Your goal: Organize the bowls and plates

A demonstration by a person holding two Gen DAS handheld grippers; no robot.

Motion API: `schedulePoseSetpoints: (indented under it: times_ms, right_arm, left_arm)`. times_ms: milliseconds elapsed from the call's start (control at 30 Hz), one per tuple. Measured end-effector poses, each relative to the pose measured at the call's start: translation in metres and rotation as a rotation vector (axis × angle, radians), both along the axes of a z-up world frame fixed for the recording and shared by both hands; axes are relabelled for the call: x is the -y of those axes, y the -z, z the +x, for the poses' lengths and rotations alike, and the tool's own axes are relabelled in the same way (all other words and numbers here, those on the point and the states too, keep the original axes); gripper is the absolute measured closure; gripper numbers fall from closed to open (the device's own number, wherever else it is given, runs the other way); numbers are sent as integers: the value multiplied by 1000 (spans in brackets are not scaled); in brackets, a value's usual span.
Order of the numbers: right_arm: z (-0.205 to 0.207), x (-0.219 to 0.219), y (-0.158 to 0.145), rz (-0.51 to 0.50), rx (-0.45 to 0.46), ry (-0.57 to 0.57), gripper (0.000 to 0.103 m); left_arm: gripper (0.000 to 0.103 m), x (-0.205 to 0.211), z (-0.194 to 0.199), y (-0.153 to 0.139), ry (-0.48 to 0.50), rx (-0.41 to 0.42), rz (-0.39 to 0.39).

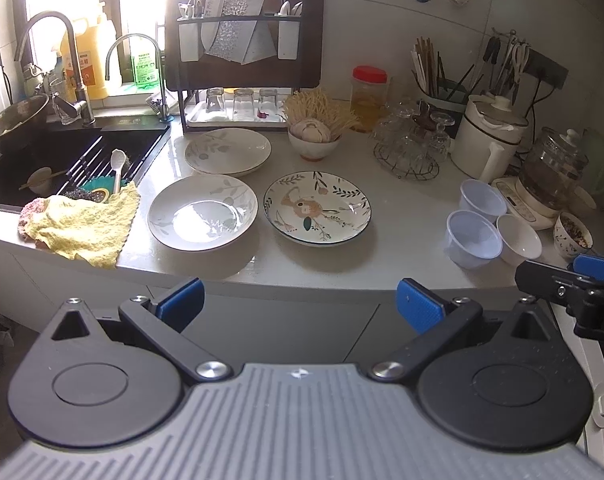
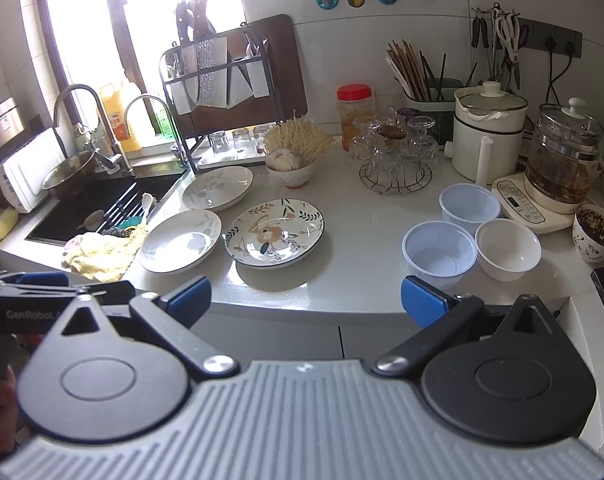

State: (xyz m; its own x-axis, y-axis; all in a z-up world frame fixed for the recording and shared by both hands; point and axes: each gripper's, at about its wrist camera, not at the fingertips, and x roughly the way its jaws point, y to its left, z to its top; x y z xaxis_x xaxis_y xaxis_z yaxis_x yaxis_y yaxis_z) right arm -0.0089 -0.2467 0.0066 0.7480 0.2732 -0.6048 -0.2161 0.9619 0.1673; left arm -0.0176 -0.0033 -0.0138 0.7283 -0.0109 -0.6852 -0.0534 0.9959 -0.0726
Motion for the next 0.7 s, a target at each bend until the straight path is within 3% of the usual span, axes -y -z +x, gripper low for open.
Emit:
schedulePoseSetpoints:
  times_ms: [700]
  right_arm:
    - [0,1,-1,15,-13,-13,0]
  left_arm:
    - [0,1,-5,-8,-13,-1,-10]
